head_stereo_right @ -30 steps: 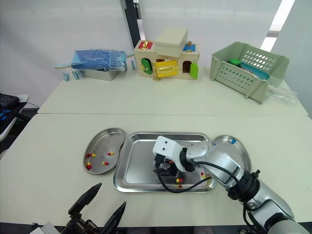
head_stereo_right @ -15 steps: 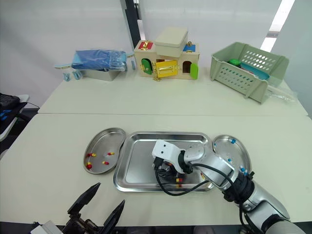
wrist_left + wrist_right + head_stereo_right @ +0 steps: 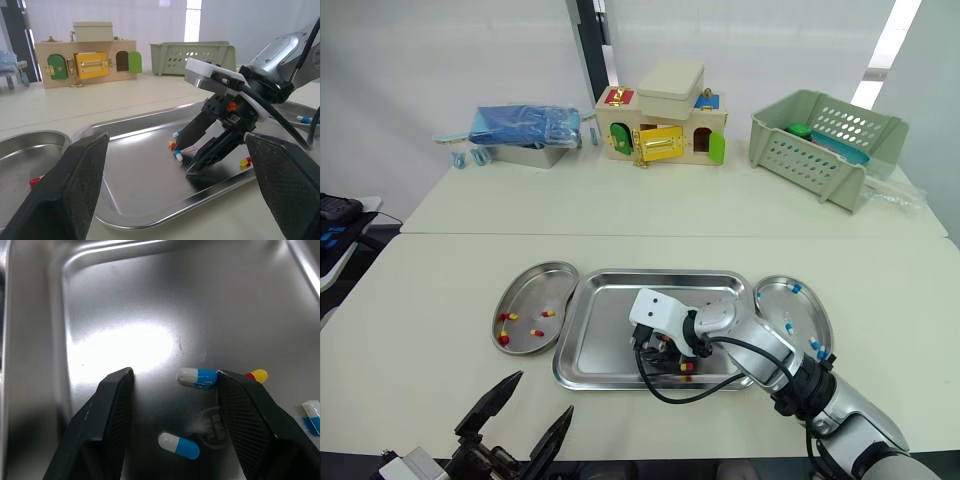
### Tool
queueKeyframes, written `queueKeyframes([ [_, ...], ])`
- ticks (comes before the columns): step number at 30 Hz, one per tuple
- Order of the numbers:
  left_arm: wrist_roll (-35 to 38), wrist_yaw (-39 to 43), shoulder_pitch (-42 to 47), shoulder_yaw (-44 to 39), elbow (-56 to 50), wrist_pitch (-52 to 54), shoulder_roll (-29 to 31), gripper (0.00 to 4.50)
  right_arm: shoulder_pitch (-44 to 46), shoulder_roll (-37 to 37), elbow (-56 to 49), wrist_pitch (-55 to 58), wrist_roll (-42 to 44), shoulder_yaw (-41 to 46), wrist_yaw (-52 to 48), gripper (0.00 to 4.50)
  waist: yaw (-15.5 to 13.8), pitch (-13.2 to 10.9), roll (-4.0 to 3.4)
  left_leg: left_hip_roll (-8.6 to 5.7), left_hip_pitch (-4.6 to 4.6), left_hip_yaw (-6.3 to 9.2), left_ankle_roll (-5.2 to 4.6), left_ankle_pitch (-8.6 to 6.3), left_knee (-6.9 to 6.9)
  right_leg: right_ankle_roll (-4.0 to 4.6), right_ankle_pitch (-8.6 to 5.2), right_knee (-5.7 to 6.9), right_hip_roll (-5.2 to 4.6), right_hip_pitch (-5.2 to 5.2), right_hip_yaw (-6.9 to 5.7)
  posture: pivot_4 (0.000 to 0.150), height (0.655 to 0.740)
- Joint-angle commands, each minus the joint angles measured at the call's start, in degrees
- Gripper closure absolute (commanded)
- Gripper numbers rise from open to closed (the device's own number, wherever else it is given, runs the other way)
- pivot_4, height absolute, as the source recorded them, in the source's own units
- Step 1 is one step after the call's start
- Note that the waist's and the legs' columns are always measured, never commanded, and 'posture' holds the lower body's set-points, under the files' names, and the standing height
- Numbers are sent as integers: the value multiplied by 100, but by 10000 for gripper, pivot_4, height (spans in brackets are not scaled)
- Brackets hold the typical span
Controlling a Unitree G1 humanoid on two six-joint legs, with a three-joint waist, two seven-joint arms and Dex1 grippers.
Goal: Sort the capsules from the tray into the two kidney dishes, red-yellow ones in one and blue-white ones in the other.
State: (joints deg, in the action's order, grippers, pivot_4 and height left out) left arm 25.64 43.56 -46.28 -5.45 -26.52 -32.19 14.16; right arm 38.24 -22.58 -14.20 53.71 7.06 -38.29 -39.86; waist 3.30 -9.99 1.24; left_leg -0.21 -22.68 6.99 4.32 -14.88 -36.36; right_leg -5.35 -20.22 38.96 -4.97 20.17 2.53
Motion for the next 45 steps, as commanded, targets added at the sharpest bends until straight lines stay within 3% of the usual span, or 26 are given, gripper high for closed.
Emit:
queueKeyframes([
  [1,4,-70,-167,19,-167,12,84,0,-59,45,33,-13,-86,-9,1,16300,0,0,0,0,0,1,0,0,0,0,0,0,0,0,0,1500,7400],
  [5,1,-122,-150,25,-182,45,125,0,-89,43,100,-71,-175,-24,-18,16300,0,0,0,0,0,1,0,0,-1,0,0,0,0,0,0,1500,7400],
  [6,-2,-137,-144,32,-186,56,135,0,-97,40,115,-89,-194,-23,-30,20721,0,0,0,0,0,2,0,0,-1,0,0,0,1,0,0,1500,7400],
  [13,-21,-238,-46,62,-169,106,200,0,-94,9,256,-265,-376,-95,-87,38188,0,2,-1,0,0,2,0,0,-1,0,0,0,1,-1,-1,1500,7400],
  [14,-23,-250,-29,63,-165,120,206,0,-94,24,273,-277,-385,-84,-102,38951,-1,2,-1,0,1,2,0,0,-1,0,0,0,1,-1,0,1500,7400],
  [25,-10,-91,39,78,164,-108,212,0,-183,89,-39,-309,-184,283,-309,38960,-4,4,-2,0,2,2,0,0,-1,0,0,0,1,-3,-1,1500,7400],
  [32,-655,85,-272,764,-96,-515,249,0,-623,-396,-904,-857,411,1264,-772,38960,-11,4,0,-1,-8,-1,0,0,-4,0,0,-4,0,0,1,1500,7400],
  [33,-690,-255,292,850,-771,381,448,0,-775,-564,-1053,-1014,460,1437,-835,38960,-20,4,4,-1,-10,0,0,0,-4,-1,0,-8,0,-1,0,1500,7400],
  [37,345,688,425,204,-38,-28,1238,0,-1467,-1222,-1622,-1245,772,2240,-1036,38960,-92,5,-8,6,-8,11,0,0,-5,4,-3,1,6,-3,-17,1500,7400],
  [45,752,1057,1108,313,-234,604,1771,0,-3336,-2166,-2239,-1435,1318,4369,-1083,38960,-152,4,-8,6,-3,6,0,0,-12,5,-4,-2,6,-20,-14,1500,7400],
])
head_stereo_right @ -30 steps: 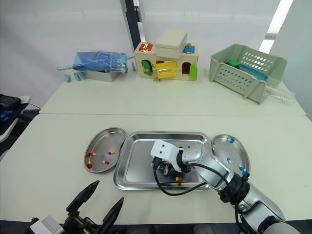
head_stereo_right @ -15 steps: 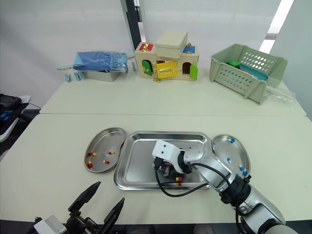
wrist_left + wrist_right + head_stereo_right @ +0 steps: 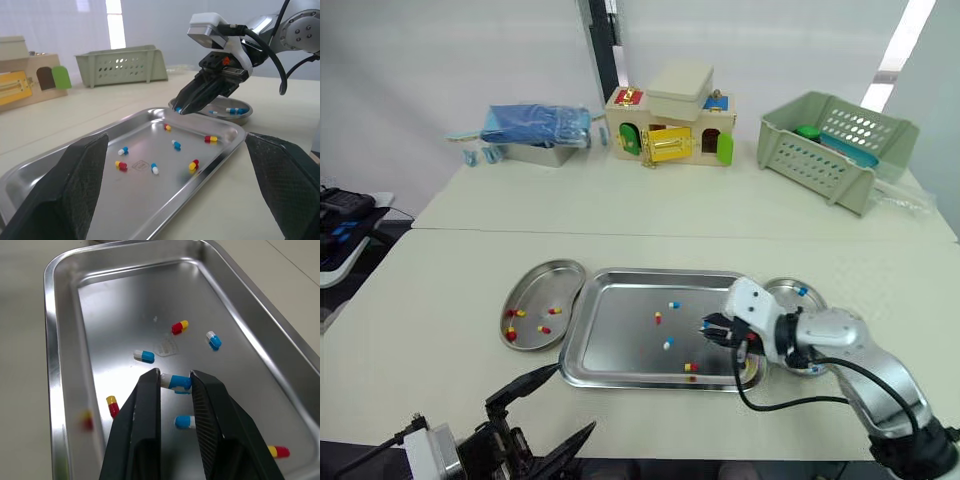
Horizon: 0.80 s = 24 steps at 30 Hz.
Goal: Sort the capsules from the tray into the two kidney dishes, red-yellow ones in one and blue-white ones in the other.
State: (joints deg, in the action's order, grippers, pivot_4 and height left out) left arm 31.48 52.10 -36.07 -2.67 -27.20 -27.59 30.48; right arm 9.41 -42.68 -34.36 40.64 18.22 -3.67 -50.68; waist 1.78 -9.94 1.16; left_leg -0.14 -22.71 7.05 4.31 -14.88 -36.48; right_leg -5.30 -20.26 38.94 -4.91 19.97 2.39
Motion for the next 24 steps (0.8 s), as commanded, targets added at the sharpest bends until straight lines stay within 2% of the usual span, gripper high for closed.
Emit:
queueKeyframes([
  [1,206,279,143,44,-144,192,186,0,-675,-205,-206,-142,254,1234,18,38960,-6,0,0,0,0,-1,0,0,-2,0,0,-1,0,-2,1,1500,7400],
  [3,277,449,232,48,-65,295,273,0,-1115,-302,-118,-274,242,1786,21,38960,-4,0,0,-1,0,-1,0,0,-3,0,0,-1,0,-3,0,1500,7400],
  [8,350,770,312,-22,154,282,265,0,-1429,-271,-36,-359,349,2219,105,38960,58,-1,-5,3,35,-7,-1,-1,3,1,-1,0,3,-31,8,1500,7400],
  [19,328,909,190,-149,217,254,109,0,-1688,-446,422,-625,232,2062,88,38960,8,-1,-4,2,47,-7,-1,-1,4,1,-1,-10,0,-54,4,1500,7400],
  [21,317,881,172,-184,207,264,80,0,-1733,-489,520,-702,202,2014,43,31879,4,-1,-3,2,48,-6,-1,-1,4,0,-1,-15,0,-59,2,1500,7400],
  [22,312,874,167,-198,203,270,67,0,-1738,-497,555,-733,198,2002,42,30701,4,-1,-3,3,50,-6,-1,-1,4,0,-1,-17,0,-61,1,1500,7400],
  [24,302,869,164,-224,201,277,44,0,-1713,-501,628,-778,204,1981,40,25043,7,-1,-3,3,54,-6,-1,-1,4,0,-1,-16,0,-62,1,1500,7400],
])
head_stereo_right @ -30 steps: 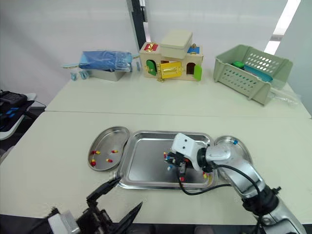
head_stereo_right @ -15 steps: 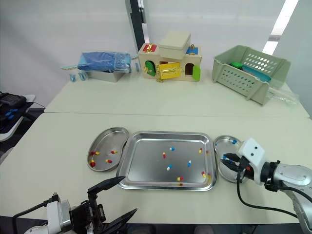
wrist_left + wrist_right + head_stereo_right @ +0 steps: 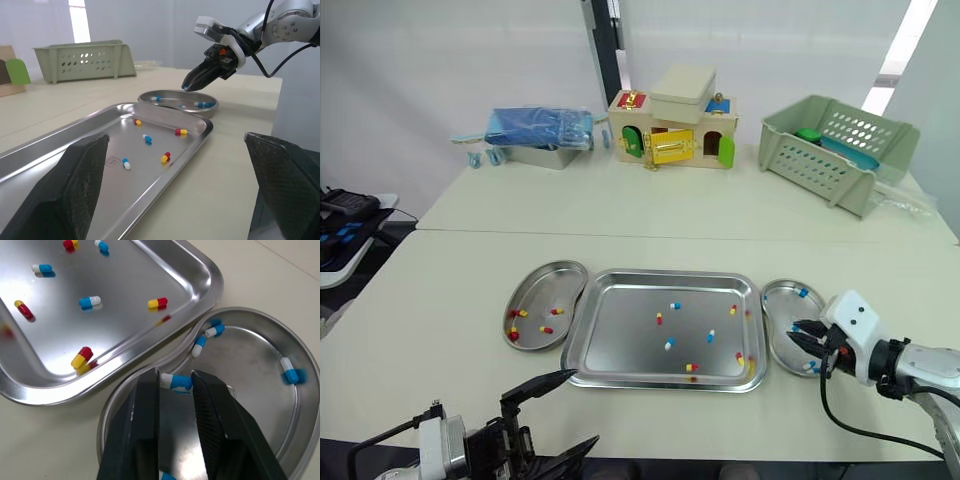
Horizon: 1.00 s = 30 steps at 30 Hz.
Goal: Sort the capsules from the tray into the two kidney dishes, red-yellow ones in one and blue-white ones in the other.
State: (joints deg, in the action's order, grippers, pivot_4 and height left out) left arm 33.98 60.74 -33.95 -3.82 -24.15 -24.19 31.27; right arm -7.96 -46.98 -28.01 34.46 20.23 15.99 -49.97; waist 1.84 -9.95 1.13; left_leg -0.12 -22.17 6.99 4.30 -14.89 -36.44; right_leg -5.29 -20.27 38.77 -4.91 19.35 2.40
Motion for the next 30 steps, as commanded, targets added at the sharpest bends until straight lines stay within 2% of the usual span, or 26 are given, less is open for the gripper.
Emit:
queueKeyframes([
  [1,43,-4,-50,-117,-110,-59,-45,0,45,-85,42,-184,3,-3,-41,21920,1,0,0,0,4,-1,0,0,1,0,0,0,0,-2,1,1500,7400],
  [8,-11,-30,-60,-113,-73,-48,-110,0,67,-148,140,-213,100,30,-88,307,0,0,1,0,7,-1,0,0,1,0,0,-2,0,-6,0,1500,7400],
  [18,-71,-44,-34,-224,79,-108,-236,0,10,-234,293,-306,303,234,-311,77,0,-1,1,0,9,-1,0,0,1,-1,0,-3,0,-8,1,1500,7400],
  [22,19,-436,5,-509,-91,220,-180,0,35,-320,481,-351,610,566,-675,77,-5,-2,3,0,8,0,0,0,1,-1,0,-3,0,-9,0,1500,7400],
  [26,311,-956,-119,-1353,-299,984,176,0,119,-539,917,-341,1002,1079,-1114,77,-2,-4,7,0,9,0,0,0,1,-1,0,-4,0,-10,0,1500,7400],
  [30,641,-1084,-84,-2504,122,1728,762,0,20,-813,1640,-774,833,1302,-1537,77,-4,-6,10,1,16,-2,-1,-1,4,-1,0,-6,0,-15,-1,1500,7400],
])
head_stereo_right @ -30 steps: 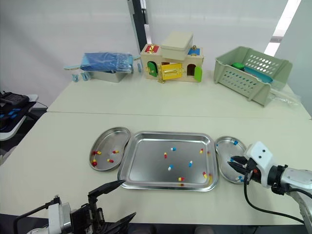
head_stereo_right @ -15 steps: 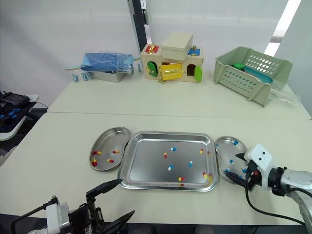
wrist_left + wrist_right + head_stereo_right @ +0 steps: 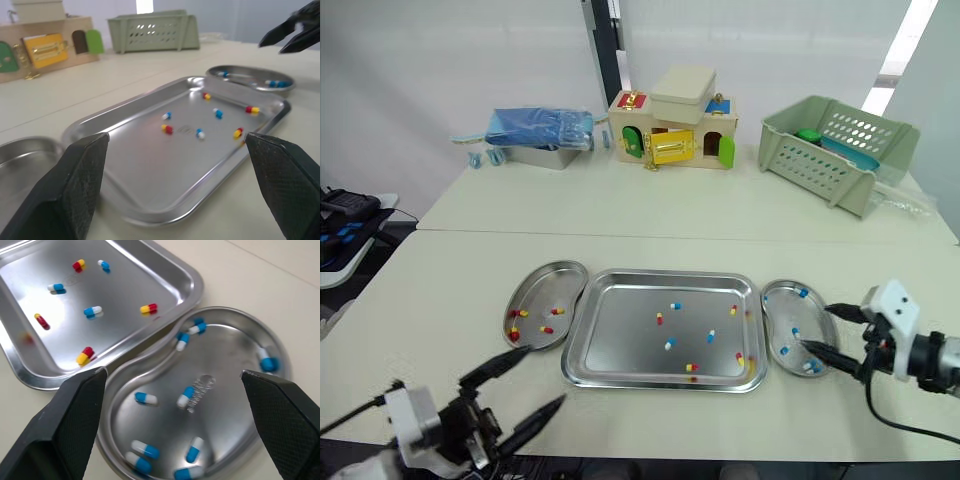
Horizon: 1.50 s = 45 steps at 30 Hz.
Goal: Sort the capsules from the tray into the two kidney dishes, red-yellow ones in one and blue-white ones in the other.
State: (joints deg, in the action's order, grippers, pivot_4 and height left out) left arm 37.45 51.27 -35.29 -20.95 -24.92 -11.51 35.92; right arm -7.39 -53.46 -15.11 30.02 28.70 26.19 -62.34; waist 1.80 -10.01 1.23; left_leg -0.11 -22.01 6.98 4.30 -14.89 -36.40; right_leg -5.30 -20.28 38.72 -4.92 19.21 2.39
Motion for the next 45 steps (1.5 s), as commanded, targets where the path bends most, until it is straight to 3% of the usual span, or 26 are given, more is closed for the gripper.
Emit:
queueKeyframes([
  [1,365,-136,89,-1090,432,676,466,0,-67,-218,507,-395,-36,324,-387,77,0,0,0,0,1,-1,0,0,0,0,0,0,0,-1,0,1500,7400],
  [8,15,323,728,-2389,2419,1390,1729,0,-137,-481,1823,-1112,-322,451,-861,77,13,-5,-2,1,11,-5,0,0,10,1,-1,2,0,0,2,1500,7400],
  [13,-663,925,1047,-2357,3715,1365,2503,0,-52,-615,2539,-1589,-540,295,-1034,77,44,-8,-7,1,16,-16,0,0,26,1,-1,-3,-1,5,10,1500,7400],
  [36,-1512,1605,2080,-1618,4520,965,2415,0,-546,-341,2235,-2142,-447,653,-941,77,130,-25,-26,9,17,-24,2,1,34,2,-2,5,0,12,14,1500,7400],
  [45,-1354,1666,2432,-1063,3344,1572,2383,0,-1996,346,453,-1957,75,1053,-1105,77,93,-24,-23,10,15,-22,2,1,33,2,-2,6,0,10,13,1500,7400],
])
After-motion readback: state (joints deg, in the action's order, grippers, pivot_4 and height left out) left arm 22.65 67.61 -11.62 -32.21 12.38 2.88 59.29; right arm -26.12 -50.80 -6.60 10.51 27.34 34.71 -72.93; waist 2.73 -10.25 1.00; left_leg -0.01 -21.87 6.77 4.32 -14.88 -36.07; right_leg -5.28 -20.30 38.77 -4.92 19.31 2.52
